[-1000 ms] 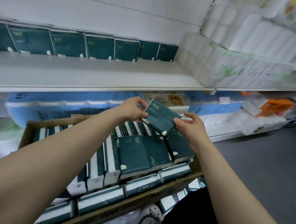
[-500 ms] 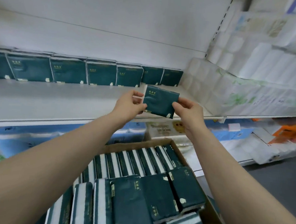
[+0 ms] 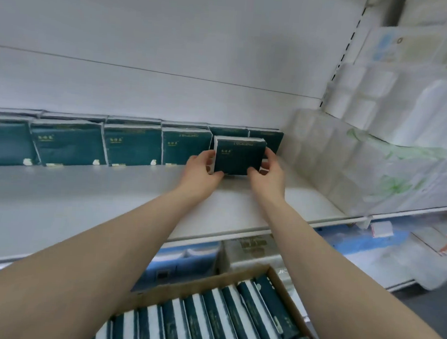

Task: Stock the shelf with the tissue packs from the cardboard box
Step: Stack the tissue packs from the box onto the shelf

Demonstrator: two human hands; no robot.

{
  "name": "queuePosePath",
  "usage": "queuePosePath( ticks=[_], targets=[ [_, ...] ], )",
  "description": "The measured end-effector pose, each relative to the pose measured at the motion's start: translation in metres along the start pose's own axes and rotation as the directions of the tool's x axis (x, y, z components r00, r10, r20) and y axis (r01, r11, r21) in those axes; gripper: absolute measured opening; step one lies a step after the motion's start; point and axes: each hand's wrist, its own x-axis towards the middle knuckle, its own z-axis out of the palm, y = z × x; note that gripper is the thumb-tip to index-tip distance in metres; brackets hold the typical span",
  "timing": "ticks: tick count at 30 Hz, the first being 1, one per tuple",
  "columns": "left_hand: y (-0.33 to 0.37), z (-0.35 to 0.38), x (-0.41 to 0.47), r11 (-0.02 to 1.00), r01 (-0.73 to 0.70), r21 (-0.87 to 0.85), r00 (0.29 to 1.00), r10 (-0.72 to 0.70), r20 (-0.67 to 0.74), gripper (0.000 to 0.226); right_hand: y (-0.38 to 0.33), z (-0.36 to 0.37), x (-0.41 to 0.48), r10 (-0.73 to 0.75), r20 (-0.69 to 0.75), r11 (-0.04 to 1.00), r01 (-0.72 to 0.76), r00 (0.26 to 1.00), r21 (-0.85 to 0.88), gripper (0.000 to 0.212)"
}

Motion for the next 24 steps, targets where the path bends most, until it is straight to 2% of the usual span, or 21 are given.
queuePosePath(
  ticks=[5,8,11,18,24],
  targets=[
    [-0.013,0.015,0.027,0.999,0.015,0.052,0.999,-0.014,-0.036,0.052,0.012,0.021,0.029,-0.007,-0.005,1.000,0.007,1.000,-0.005,0.064],
    [-0.021,0.019,0.034,0.995,-0.036,0.088,0.998,0.040,-0.044,0.053,0.015,0.030,0.041,0.013,-0.010,0.999,-0.013,1.000,-0.033,0.065],
    [-0.026,0.019,0.034,0.998,-0.050,0.042,0.998,0.051,-0.034,0.059,0.021,0.035,0.043,0.023,-0.005,0.999,-0.023,1.000,-0.031,0.065],
    [-0.029,0.020,0.034,0.994,-0.057,0.093,0.997,0.061,-0.041,0.065,0.026,0.033,0.042,0.012,0.037,1.000,-0.011,0.999,-0.018,0.047],
    [-0.028,0.018,0.033,0.995,-0.030,0.094,0.997,0.036,-0.061,0.059,0.031,0.031,0.044,0.008,0.074,1.000,-0.007,0.997,-0.024,0.049]
  ],
)
